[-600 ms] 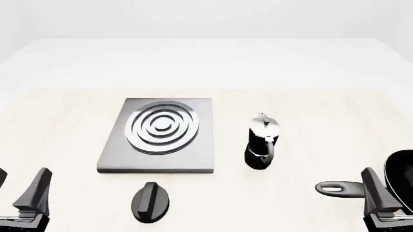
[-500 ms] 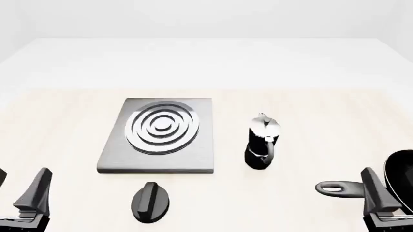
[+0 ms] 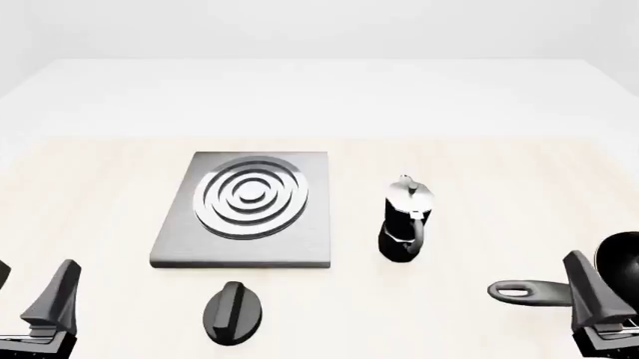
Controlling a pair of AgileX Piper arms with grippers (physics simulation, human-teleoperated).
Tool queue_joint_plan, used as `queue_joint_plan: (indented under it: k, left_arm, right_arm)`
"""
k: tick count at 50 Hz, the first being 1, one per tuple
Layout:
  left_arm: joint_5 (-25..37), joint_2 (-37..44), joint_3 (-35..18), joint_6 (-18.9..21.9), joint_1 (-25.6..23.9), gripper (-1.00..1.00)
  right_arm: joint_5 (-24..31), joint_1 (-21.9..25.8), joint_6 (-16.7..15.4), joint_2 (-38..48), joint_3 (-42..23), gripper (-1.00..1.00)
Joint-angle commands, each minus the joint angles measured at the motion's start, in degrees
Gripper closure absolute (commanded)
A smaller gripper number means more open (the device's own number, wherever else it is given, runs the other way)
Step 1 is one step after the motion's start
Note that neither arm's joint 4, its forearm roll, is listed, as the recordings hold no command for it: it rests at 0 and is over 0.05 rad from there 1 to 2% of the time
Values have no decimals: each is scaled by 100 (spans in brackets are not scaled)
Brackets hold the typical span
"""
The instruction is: Put the moka pot on the stove.
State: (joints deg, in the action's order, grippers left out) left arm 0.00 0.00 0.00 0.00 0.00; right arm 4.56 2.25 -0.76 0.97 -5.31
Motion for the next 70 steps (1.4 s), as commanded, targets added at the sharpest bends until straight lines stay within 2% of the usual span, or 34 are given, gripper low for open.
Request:
queue_joint_plan:
  k: [1, 21, 36, 52, 70]
  left_arm:
    - [0, 0, 0, 0, 0, -100]
    - [0, 0, 0, 0, 0, -100]
    - [0, 0, 0, 0, 0, -100]
    - [0, 0, 0, 0, 0, -100]
    - [0, 0, 0, 0, 0, -100]
  right_arm:
    - [402, 340, -35, 58, -415, -100]
    - [424, 972, 29, 788, -673, -100]
    - [31, 1380, 41, 1387, -643, -100]
    - [-996, 1728, 174, 2392, -356, -100]
    - [-1855, 1854, 257, 3248, -247, -100]
